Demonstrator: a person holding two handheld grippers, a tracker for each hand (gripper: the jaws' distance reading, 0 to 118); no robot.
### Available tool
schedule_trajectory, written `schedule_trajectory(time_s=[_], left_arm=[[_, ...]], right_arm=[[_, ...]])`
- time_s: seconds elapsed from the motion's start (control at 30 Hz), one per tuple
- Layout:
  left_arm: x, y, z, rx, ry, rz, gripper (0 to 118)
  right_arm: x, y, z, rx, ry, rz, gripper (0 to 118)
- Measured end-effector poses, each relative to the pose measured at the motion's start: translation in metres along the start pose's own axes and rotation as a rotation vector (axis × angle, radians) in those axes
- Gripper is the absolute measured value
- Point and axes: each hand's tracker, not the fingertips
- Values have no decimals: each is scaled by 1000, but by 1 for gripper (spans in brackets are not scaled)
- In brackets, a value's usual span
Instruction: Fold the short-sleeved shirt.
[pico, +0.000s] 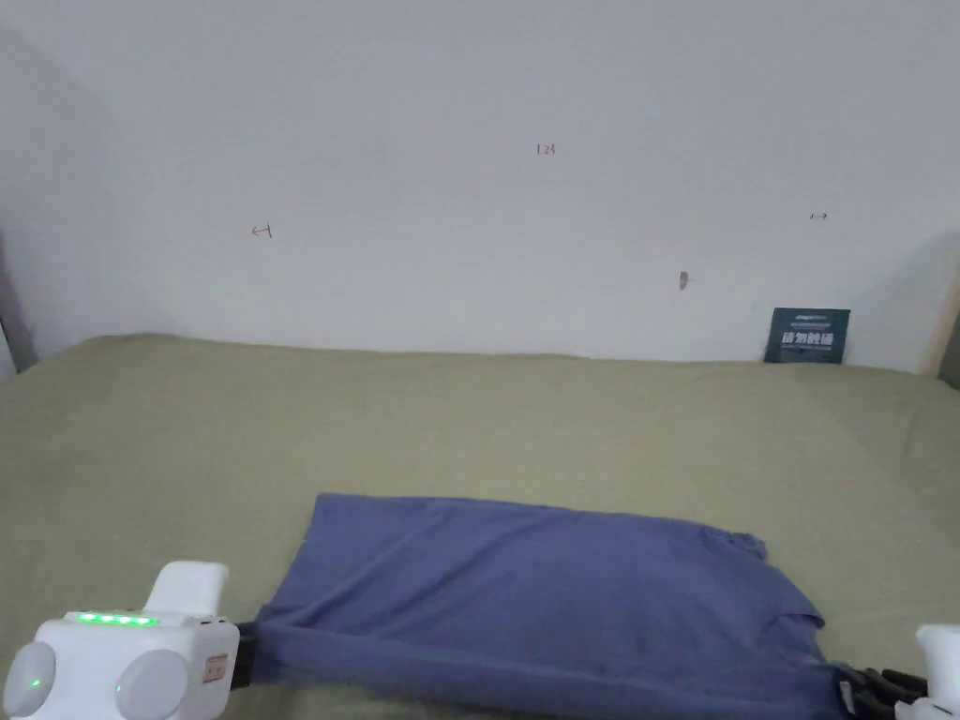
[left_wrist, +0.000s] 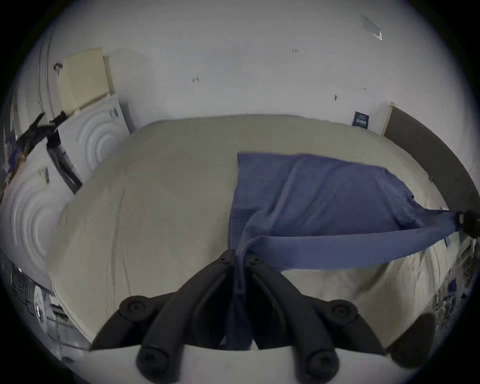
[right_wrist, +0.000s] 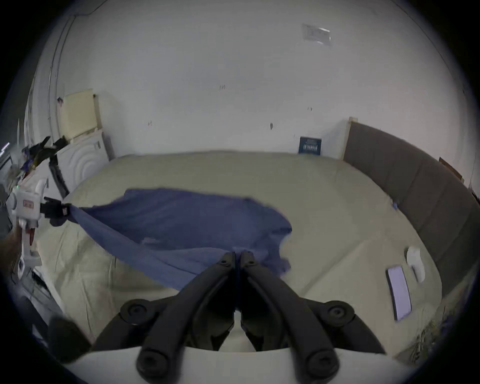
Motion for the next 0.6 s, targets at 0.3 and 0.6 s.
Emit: schedule_trajectory(time_s=[0.3, 0.6], left_arm=[[-19, -99, 49, -52, -26, 52, 7], [-18, -112, 34, -76, -56, 23, 77]], right_arm=[[-3, -83, 62, -98, 23, -40, 1], [1, -79, 40, -123, 13, -63, 64]])
